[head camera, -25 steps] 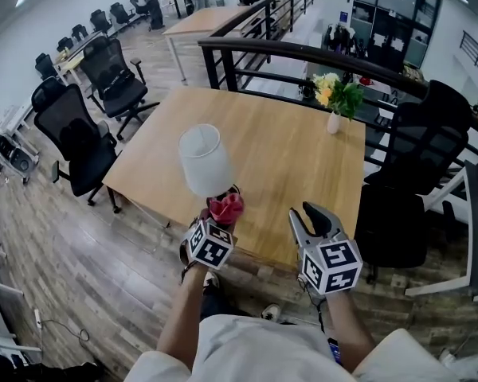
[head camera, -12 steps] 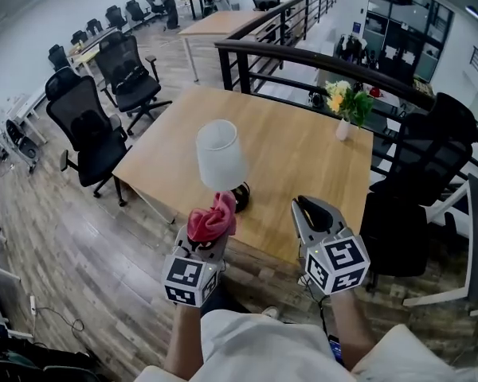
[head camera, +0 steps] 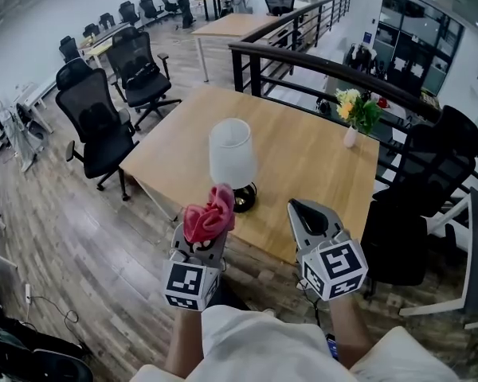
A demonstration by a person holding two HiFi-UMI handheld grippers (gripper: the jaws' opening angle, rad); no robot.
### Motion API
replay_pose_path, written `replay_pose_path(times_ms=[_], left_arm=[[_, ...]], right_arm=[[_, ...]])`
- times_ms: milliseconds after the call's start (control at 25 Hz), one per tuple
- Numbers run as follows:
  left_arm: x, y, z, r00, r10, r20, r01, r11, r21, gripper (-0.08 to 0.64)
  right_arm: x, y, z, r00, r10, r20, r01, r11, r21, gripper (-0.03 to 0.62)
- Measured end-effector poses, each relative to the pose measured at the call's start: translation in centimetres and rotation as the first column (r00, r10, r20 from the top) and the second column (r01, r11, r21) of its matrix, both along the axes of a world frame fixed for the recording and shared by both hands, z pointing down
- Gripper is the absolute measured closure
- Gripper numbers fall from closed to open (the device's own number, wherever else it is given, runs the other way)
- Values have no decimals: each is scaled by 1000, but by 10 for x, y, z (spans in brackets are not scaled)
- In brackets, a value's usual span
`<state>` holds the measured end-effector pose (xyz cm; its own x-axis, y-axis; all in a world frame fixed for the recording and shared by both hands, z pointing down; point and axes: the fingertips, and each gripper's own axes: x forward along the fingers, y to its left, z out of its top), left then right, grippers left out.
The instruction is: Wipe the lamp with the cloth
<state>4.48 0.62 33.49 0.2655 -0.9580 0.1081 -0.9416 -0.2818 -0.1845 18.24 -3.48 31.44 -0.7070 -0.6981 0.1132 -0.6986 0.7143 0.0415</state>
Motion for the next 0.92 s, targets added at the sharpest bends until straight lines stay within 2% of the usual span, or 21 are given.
replay_pose_path(times_ms=[200,400,920], left_arm=[[-5,-1,-4,1000,-15,16,15,1000,5,397],[-7,-10,-1,999,-17,33,17,1000,6,397],[-26,-29,1,999,-28,46,28,1000,-6,397]], right_arm=[[-4,2,-3,1000,-3,-8,4,1000,15,576],[-7,-6,3,1000,-10,11,10,1000,-7,575],[-28,-19,17,1000,-22,-8,22,999,-38,576]])
